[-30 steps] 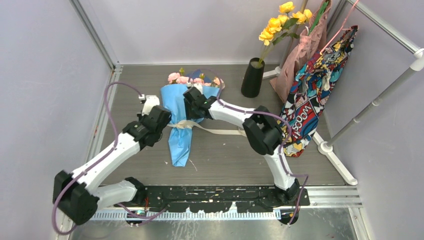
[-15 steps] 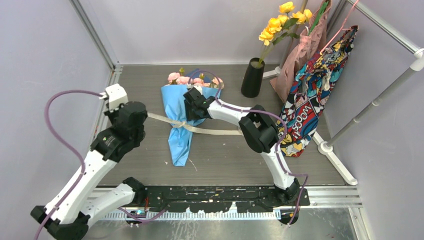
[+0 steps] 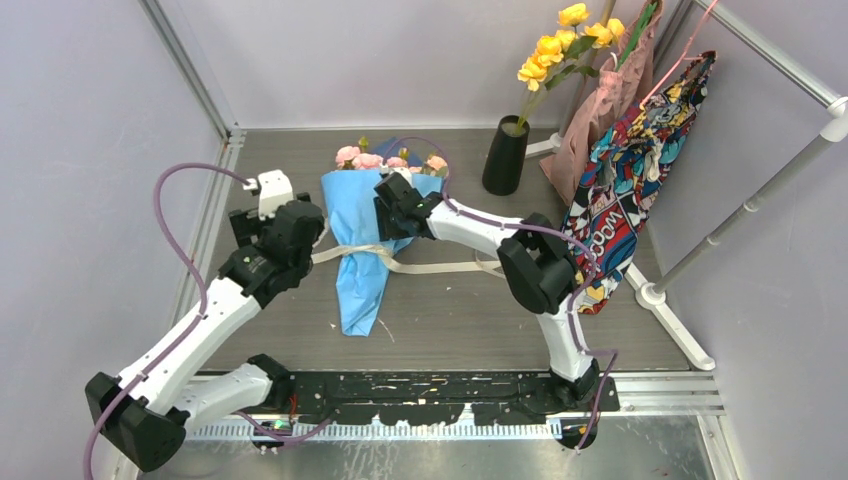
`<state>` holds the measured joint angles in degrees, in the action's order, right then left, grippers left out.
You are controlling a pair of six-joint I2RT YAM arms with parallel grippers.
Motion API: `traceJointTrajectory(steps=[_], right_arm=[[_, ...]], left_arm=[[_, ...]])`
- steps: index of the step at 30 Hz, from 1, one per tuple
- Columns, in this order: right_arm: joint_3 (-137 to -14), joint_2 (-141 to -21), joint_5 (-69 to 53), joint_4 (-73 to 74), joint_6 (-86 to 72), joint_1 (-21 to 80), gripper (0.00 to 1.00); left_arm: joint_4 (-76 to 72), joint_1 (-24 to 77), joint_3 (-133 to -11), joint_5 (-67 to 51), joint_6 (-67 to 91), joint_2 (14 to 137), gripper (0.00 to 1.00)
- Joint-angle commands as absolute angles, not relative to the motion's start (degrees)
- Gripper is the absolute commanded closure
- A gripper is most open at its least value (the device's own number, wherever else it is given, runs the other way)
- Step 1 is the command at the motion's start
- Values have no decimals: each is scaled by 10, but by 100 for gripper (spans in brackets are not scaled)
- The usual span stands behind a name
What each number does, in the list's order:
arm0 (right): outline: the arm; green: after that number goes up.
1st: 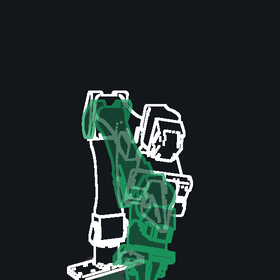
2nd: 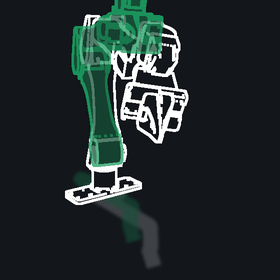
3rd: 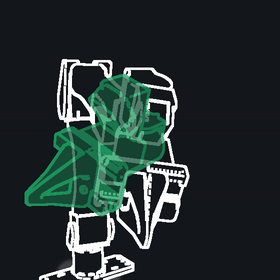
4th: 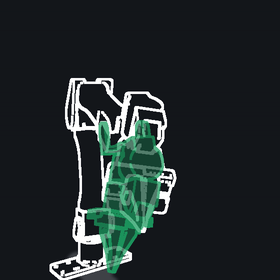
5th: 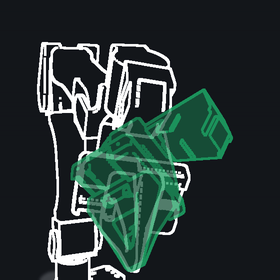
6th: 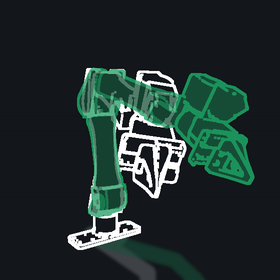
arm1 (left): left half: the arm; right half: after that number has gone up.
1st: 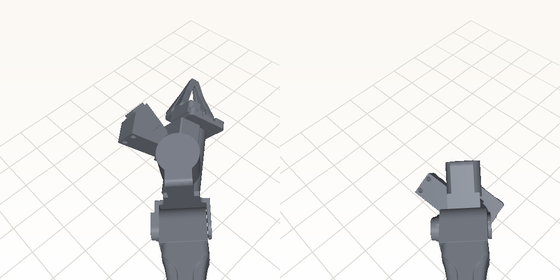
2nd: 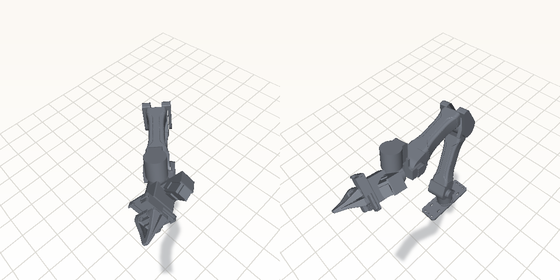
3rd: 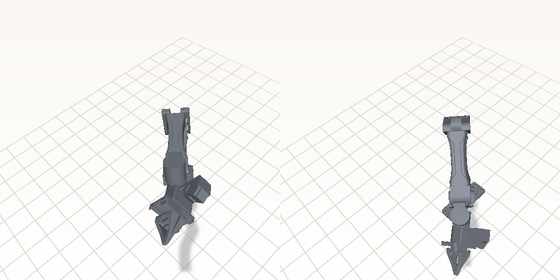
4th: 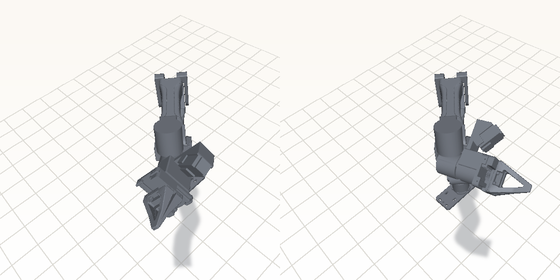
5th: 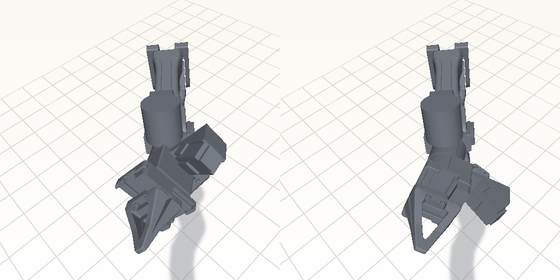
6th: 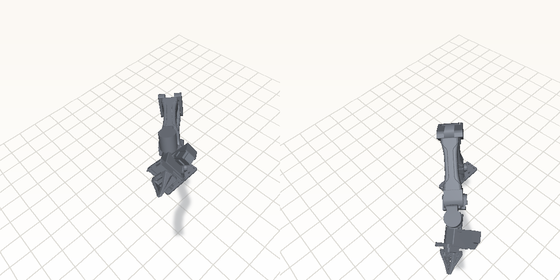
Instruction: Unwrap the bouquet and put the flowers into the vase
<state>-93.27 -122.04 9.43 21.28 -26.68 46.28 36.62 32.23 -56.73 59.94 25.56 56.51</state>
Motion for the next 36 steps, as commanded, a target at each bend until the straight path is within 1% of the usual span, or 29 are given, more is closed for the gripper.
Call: traceJointTrajectory(steps=[1, 4, 11, 15, 19, 24, 31, 36], right_arm=[[-917, -1129, 101, 211, -252, 466, 47], [-912, -1102, 96, 215, -250, 471, 46], [-902, -1074, 104, 238, -238, 498, 45], [-899, -1085, 103, 241, -234, 518, 45], [-898, -1099, 103, 239, -230, 533, 45], [-894, -1109, 104, 233, -231, 539, 45], [-895, -1136, 118, 217, -215, 539, 45], [-909, -1158, 135, 193, -182, 532, 46]], left_arm=[[272, 321, -515, 482, 289, 556, 0], [198, 321, -487, 432, 296, 582, 0], [135, 316, -530, 331, 292, 702, 0], [132, 292, -556, 274, 316, 766, 0], [124, 264, -566, 269, 330, 805, 0], [152, 227, -593, 248, 348, 846, 0], [108, 200, -586, 131, 385, 894, 0], [79, 194, -587, 75, 397, 919, 0]])
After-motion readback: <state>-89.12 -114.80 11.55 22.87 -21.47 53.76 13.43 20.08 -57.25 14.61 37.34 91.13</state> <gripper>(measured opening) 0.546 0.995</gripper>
